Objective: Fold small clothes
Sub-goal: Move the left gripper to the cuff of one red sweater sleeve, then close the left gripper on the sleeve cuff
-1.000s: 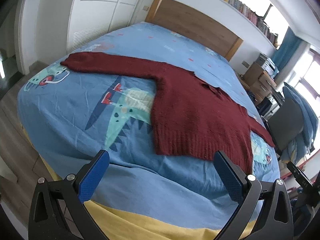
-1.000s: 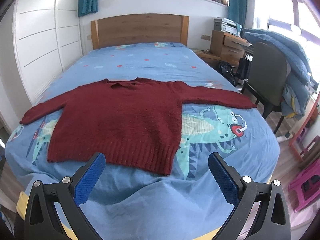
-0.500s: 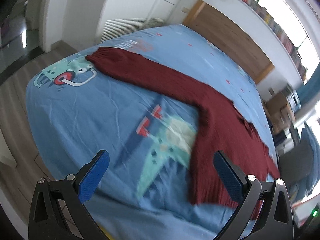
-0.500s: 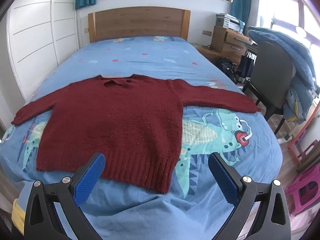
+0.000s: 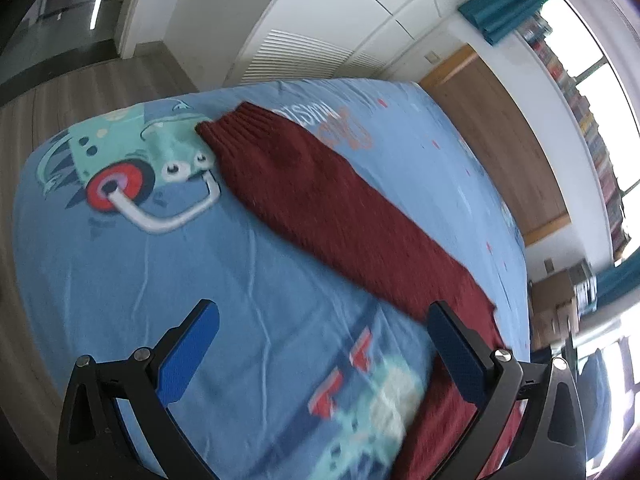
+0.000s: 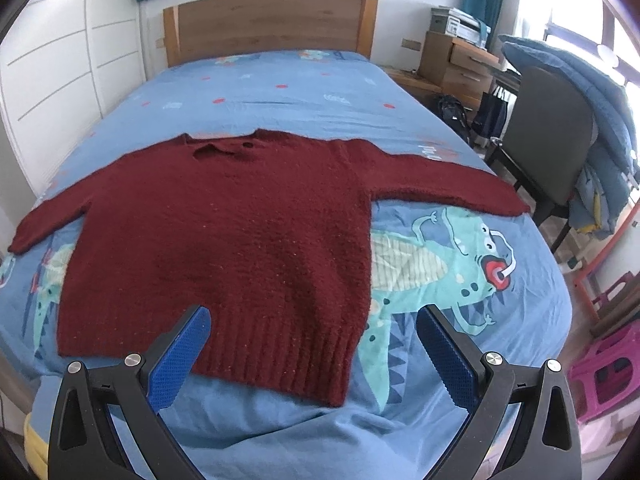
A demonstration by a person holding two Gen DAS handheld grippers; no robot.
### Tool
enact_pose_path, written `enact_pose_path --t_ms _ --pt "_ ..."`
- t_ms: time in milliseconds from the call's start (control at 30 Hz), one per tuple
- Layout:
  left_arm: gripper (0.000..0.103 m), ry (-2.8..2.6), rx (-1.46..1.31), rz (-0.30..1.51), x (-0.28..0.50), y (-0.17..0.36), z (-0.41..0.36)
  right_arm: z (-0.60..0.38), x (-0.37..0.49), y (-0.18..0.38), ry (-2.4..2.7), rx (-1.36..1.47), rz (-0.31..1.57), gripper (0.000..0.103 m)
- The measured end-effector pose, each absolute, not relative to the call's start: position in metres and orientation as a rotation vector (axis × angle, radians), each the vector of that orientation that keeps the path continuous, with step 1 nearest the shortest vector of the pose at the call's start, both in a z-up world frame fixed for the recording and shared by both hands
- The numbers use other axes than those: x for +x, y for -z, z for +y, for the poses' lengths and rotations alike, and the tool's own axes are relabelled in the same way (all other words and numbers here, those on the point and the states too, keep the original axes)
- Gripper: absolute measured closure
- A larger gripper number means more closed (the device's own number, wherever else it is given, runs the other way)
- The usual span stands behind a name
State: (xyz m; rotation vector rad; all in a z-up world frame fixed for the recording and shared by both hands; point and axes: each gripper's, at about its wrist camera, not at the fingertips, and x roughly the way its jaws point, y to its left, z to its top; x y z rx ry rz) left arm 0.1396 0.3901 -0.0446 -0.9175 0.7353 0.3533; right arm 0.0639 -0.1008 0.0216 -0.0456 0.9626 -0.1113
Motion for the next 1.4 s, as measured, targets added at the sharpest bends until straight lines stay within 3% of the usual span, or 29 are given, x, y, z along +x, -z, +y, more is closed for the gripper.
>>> enact_pose_path --t_ms 367,500,933,1200,1400 --pt "0.016 -0.46 -1.05 0.74 0.169 0.098 0.457 -0.093 0.08 -0.024 0.133 -0.067 0.976 0.0" --pt "0.026 -0.491 -1.092 0.726 0.167 0.11 0.471 -0.092 0.083 -0.022 0.142 -0.073 0.989 0.0" --pt "0.064 -0.376 -1.436 0.443 0.149 0.129 0.511 -0.089 0.093 -0.02 0.145 -0.073 1.006 0.0" --pt "0.066 -0.312 -1.494 0.415 0.169 0.127 0.516 -0.092 0.094 -0.018 0.152 -0.067 1.01 0.0" --pt "0.087 -0.365 -1.505 0.421 0.18 0.125 0.531 -0.097 0.092 -0.02 0.156 -0.068 1.004 0.0"
